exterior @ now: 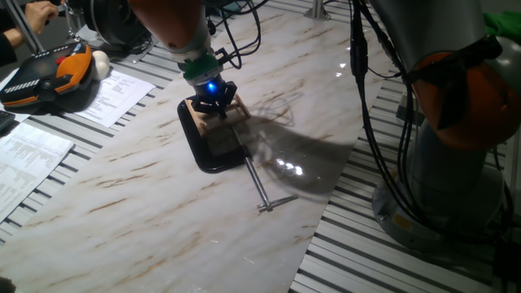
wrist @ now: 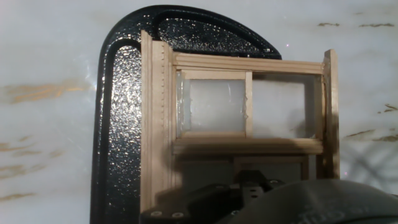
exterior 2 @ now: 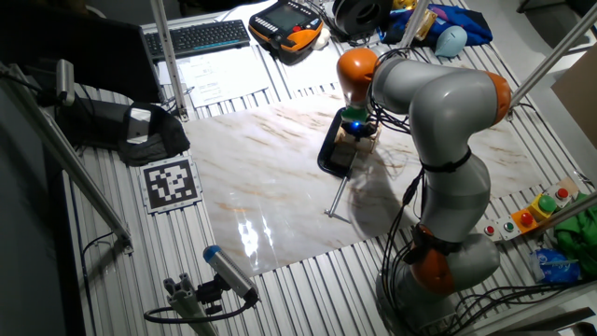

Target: Open a sliding window

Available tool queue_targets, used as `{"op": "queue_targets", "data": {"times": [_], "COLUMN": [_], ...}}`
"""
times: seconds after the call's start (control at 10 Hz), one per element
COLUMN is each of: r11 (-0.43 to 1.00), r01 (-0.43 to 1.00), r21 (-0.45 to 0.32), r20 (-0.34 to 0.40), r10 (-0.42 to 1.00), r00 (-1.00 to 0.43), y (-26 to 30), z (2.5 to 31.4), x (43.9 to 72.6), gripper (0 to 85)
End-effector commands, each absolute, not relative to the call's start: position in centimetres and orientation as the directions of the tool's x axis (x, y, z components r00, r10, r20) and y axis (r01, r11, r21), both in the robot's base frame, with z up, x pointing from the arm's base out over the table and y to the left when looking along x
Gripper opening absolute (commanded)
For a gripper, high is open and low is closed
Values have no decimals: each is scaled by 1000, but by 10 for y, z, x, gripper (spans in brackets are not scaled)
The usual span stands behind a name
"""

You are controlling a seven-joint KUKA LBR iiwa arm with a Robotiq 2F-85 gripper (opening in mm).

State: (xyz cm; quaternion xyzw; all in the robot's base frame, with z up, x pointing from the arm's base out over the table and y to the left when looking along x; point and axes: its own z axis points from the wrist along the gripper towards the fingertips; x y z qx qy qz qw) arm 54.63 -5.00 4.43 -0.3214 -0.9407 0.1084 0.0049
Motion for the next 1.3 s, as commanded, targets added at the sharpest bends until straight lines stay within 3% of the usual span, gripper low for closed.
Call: {"op": "queue_targets", "data": {"times": [0.0,1.2], "r11": [770,770], "r01": [604,603], "r21": [-207,-207], "r20": [-60,-55], "r10": [606,607], "r00": [-793,-793], "y": [-49,-44], "z": [45,45], "x": [547,549], "gripper": [0,0]}}
